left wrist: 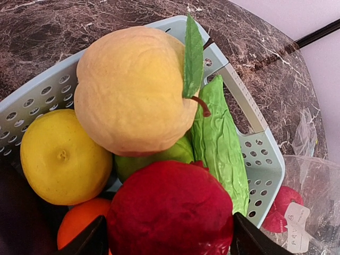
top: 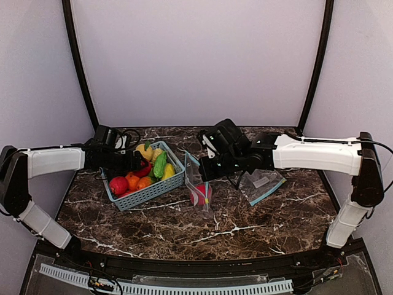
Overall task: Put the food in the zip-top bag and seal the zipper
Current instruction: Pick up the fake vegetable from the bin, then place the fake vegetable in the zipper food storage bag.
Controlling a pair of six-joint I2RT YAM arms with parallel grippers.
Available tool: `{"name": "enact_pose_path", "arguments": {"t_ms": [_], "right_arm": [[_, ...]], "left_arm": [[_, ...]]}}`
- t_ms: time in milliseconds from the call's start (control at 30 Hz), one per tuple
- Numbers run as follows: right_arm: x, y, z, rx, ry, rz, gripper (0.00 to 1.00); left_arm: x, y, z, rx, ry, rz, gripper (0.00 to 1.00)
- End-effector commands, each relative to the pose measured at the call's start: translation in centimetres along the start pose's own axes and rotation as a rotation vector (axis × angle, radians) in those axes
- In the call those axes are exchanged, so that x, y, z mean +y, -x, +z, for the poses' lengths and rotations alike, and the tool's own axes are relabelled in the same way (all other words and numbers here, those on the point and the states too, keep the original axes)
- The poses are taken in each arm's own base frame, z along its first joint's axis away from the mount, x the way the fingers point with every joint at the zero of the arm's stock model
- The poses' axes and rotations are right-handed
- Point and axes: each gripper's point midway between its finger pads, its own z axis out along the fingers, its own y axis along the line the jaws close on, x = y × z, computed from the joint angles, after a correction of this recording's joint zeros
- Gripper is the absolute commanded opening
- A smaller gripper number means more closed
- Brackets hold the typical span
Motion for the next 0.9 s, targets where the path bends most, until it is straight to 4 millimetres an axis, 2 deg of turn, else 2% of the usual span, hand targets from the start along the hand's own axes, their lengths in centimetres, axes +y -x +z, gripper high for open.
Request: {"name": "enact_pose_path", "arguments": {"t_ms": [0,133,233,333,433,467,600,700,733,767,800,833,867], "right_arm": [[1.1,1.2,-0.5,-0.030,0.033,0.010,0.00],[1.1,1.3,-0.6,-0.033,0.034,0.011,0.00],[1.3,1.3,-0.7,-0.032,0.043,0.009,0.00],[1.7,1.5,-1.0,-0.042,0.065,0.012,0.00],[1.8,1.7,-1.4,-0.052,0.077,0.011,0.00],[1.9,1.7,-1.4,-0.052,0.079,0.013,0.00],[2.0,1.9,-1.7,-0.056,0.089,0.011,0.00],[2.2,2.1,-1.9,-0.064,0.098,0.012,0.00],[2.3,2.2,-2.1,-0.066,0.102,0.011,0.00],[2.4,2.2,-2.1,-0.067,0.105,0.011,0.00],[2.4,2.3,-2.2,-0.070,0.108,0.011,0.00],[2.5,2.3,-2.3,-0.070,0.113,0.011,0.00],[2.6,2.4,-2.4,-0.072,0.118,0.012,0.00]], "left_arm": [[0.7,-0.4,0.2,-0.007,0.013,0.006,0.74],[0.5,-0.1,-0.2,-0.020,0.007,0.009,0.72],[0.7,0.1,-1.0,-0.058,0.021,0.014,0.67],[-0.2,2.0,-3.6,-0.214,-0.010,0.044,0.65],[-1.4,3.0,-7.1,-0.329,-0.046,0.082,0.64],[-1.8,3.1,-7.7,-0.338,-0.058,0.091,0.64],[-4.9,3.1,-11.2,-0.388,-0.179,0.136,0.63],[-8.5,2.6,-13.3,-0.421,-0.295,0.181,0.63],[-9.4,2.4,-13.6,-0.422,-0.318,0.191,0.63],[-11.2,1.9,-14.0,-0.419,-0.363,0.219,0.63],[-12.0,1.8,-14.2,-0.419,-0.380,0.230,0.63],[-13.9,1.2,-14.3,-0.410,-0.428,0.256,0.63],[-14.9,1.1,-14.5,-0.408,-0.456,0.258,0.63]]}}
